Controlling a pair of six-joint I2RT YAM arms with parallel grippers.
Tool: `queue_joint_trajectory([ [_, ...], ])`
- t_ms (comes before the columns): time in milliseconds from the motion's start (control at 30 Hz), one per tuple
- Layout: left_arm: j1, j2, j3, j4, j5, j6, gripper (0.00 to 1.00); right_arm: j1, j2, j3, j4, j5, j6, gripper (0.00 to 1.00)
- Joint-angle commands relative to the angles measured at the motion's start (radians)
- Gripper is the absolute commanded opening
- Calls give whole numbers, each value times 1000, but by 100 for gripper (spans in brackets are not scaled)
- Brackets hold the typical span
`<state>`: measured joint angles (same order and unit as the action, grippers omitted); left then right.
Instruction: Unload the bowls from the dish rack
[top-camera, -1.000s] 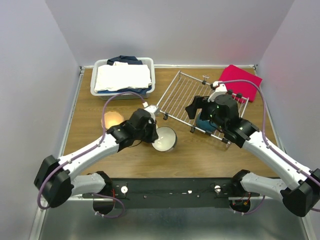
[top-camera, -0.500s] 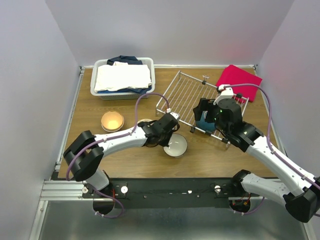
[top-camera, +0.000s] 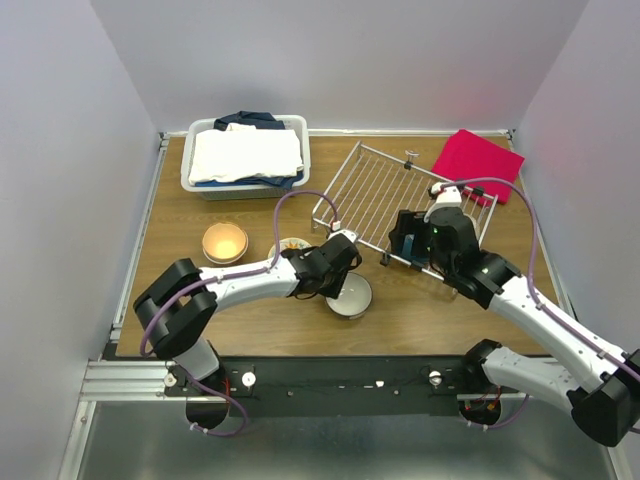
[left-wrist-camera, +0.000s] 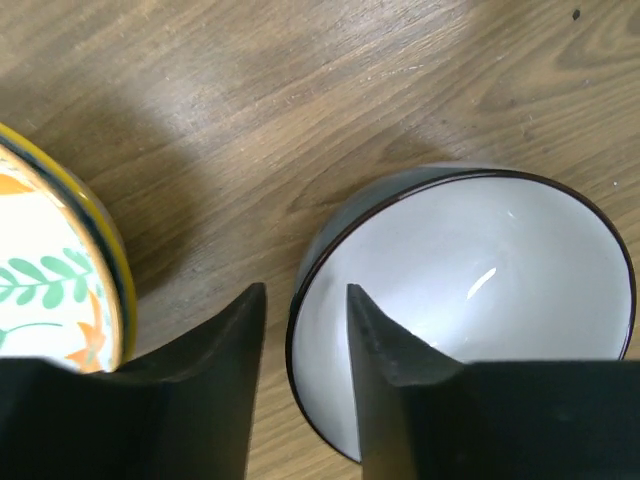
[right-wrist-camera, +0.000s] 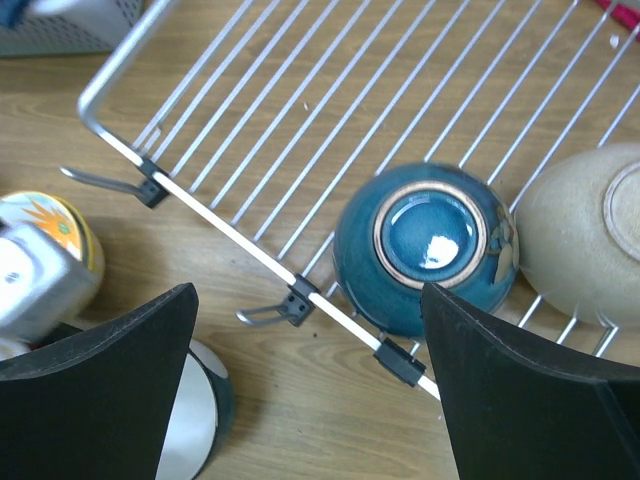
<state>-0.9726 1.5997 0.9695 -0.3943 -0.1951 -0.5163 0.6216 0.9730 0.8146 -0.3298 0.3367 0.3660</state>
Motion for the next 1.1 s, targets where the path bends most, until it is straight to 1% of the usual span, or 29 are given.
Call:
queue_joint_trajectory([
  [0,-5,-81,-21,43,-50,-30,53,-2,24,-48,-6,4,24,100],
  [67,-6,-109,-28,46,-58,-36,63,0,33,-63,15,1,25,100],
  [100,-5,-142,-31,46,-67,-39,64,-2,36,-66,20,-4,27,100],
  [133,-5,-161,-35,48,-75,-45,71,-2,47,-71,24,-4,30,100],
  [167,-5,-181,-38,48,-82,-47,74,-2,52,-72,35,-5,34,100],
  [200,-5,-223,-41,45,-105,-48,78,-2,56,-77,37,-5,37,100],
  [233,-5,-247,-44,40,-119,-48,85,-2,70,-78,38,-5,40,100],
  [300,-5,-311,-46,29,-154,-47,93,-2,84,-84,38,-2,54,100],
  [333,-3,-331,-51,23,-191,-47,99,-6,89,-84,38,-2,59,100],
  [500,14,-453,-54,-26,-282,-8,99,-22,112,-86,6,31,109,100],
  [633,34,-547,-116,-15,-363,36,99,-51,116,-97,-8,30,136,100],
  [667,38,-567,-129,-14,-394,41,99,-59,118,-107,0,22,145,100],
  [867,63,-754,-241,18,-472,104,99,-111,167,-131,95,-47,146,100],
  [1000,74,-883,-307,28,-521,133,99,-149,242,-103,173,-105,111,100],
  [1067,77,-921,-345,25,-547,144,99,-164,303,-57,204,-117,85,100],
])
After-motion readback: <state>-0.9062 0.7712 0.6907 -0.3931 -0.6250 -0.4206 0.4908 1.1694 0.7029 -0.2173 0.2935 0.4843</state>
